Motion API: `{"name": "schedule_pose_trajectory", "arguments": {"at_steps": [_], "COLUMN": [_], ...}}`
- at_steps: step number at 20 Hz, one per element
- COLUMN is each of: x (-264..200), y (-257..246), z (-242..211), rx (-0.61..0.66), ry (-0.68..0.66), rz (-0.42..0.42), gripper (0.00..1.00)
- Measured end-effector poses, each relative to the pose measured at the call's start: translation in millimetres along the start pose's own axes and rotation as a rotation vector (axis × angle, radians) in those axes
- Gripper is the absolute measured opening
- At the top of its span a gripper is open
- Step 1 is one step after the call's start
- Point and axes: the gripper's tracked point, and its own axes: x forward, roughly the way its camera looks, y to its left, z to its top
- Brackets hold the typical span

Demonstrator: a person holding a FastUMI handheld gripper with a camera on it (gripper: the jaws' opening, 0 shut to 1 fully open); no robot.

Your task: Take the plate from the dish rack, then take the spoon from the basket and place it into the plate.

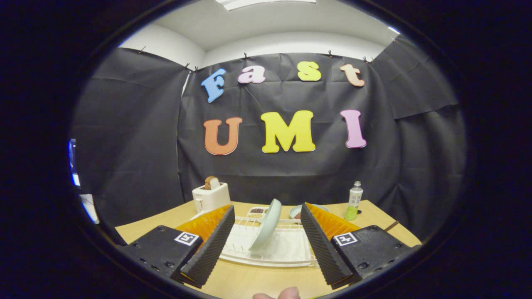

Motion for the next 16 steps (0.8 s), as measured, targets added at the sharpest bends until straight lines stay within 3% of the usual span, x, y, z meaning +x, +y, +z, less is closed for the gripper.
{"name": "schedule_pose_trajectory", "arguments": {"at_steps": [4, 8, 13, 16], "x": [31.2, 71.0, 114.7, 137.8], "y": [-31.8, -59.6, -38.4, -22.1], "z": [23.3, 10.9, 5.4, -13.7], "rx": [0.006, -0.047, 0.024, 0.036], "ry": [0.153, 0.369, 0.617, 0.691], "rz": [-0.009, -0.041, 0.026, 0.033], "gripper": [1.0, 1.0, 1.0, 1.0]}}
